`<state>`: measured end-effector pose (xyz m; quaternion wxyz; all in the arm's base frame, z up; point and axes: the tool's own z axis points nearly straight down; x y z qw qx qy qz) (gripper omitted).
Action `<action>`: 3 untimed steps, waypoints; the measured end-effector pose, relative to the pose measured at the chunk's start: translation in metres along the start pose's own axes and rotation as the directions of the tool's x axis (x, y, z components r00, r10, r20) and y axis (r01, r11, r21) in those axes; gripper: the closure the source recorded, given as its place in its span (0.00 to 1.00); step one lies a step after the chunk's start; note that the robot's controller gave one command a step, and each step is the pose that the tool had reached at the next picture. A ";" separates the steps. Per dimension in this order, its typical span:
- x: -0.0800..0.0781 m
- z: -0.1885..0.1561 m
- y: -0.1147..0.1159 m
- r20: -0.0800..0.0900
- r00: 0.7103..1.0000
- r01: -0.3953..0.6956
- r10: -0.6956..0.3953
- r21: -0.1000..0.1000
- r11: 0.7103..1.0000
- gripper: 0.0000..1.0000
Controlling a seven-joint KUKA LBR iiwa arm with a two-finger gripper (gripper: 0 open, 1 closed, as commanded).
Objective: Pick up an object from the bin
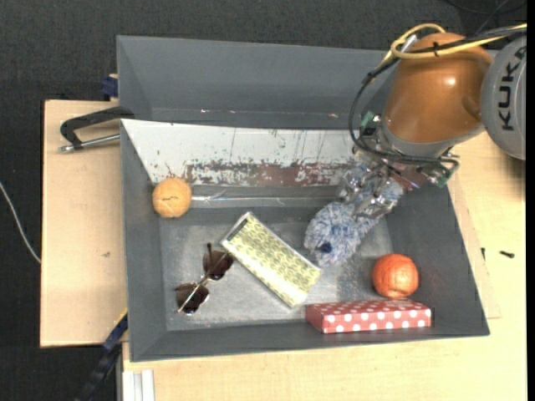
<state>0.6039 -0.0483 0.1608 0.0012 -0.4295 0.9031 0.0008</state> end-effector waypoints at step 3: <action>-0.002 -0.032 -0.002 0.002 1.000 -0.005 0.005 0.004 1.000 1.00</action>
Offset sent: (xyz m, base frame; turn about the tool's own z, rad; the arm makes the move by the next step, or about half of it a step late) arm -0.0001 0.0002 0.0047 0.0000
